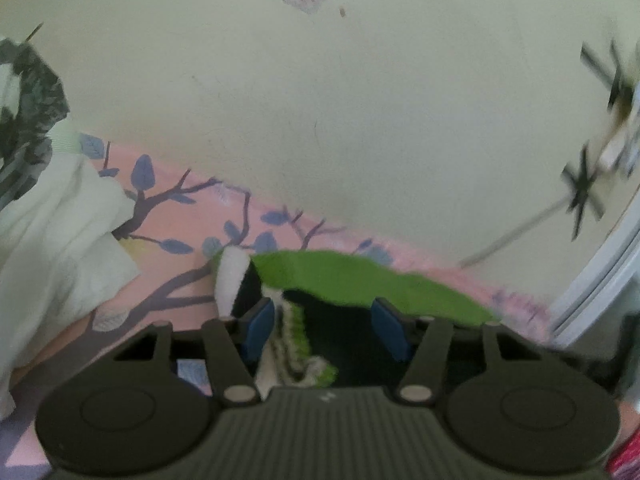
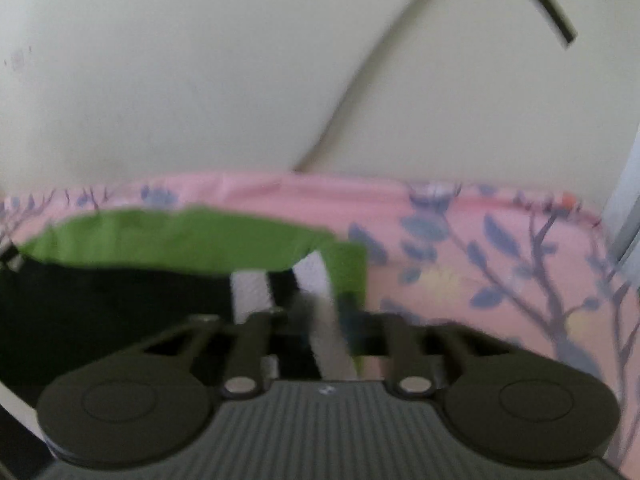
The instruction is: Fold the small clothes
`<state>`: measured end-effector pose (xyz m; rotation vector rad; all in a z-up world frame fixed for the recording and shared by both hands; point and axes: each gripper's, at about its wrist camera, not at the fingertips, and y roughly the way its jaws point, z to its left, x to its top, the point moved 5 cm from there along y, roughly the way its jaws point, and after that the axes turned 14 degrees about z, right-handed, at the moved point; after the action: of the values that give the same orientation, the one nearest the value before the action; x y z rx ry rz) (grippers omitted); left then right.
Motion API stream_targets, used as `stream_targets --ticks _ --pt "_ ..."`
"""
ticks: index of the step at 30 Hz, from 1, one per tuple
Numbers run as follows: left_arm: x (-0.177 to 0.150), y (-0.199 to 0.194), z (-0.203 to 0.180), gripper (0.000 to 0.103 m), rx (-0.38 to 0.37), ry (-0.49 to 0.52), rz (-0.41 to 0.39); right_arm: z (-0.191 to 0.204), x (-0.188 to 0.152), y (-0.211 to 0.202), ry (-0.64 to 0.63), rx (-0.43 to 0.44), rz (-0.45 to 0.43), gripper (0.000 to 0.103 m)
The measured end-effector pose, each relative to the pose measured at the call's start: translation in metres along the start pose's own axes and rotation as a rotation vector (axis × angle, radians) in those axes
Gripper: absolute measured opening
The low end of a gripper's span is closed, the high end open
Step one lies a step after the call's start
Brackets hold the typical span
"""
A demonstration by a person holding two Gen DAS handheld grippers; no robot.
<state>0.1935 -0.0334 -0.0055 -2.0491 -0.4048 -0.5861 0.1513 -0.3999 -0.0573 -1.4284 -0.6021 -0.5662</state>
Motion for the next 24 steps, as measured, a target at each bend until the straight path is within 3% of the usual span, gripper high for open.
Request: stream_targets --ticks 2,3,7,8,10,12,16,20,23,24 --pt "-0.004 0.016 -0.002 0.05 0.095 0.044 0.061 -0.009 -0.001 -0.007 0.018 -0.043 -0.03 0.001" --pt "-0.004 0.015 -0.006 0.051 0.119 0.071 0.051 -0.011 0.002 0.003 0.044 -0.068 -0.031 0.001" --pt "-0.007 0.015 -0.007 0.051 0.145 0.093 0.053 -0.007 0.002 -0.009 0.047 -0.077 -0.047 0.005" --pt "-0.007 0.014 -0.006 0.051 0.139 0.086 0.052 -0.006 -0.002 -0.017 0.045 -0.063 -0.06 0.008" --pt "-0.007 0.011 -0.005 0.051 0.126 0.073 0.044 -0.001 -0.005 -0.029 0.048 -0.008 -0.1 0.033" --pt "-0.005 0.002 -0.008 0.051 0.102 0.058 0.006 0.007 -0.016 -0.051 0.042 0.05 -0.128 0.042" --pt "-0.005 -0.019 -0.026 0.053 0.033 0.104 -0.069 0.026 -0.039 -0.07 -0.013 0.119 -0.122 0.041" --pt "-0.013 -0.004 -0.04 0.053 0.032 0.18 0.006 0.03 -0.057 -0.064 -0.034 0.131 -0.073 0.037" --pt "-0.02 0.013 -0.045 0.054 0.12 0.239 0.07 0.014 -0.06 -0.041 0.038 0.116 -0.017 0.025" --pt "-0.021 0.012 -0.048 0.054 0.132 0.255 0.068 0.007 -0.058 -0.037 0.059 0.121 -0.037 0.012"
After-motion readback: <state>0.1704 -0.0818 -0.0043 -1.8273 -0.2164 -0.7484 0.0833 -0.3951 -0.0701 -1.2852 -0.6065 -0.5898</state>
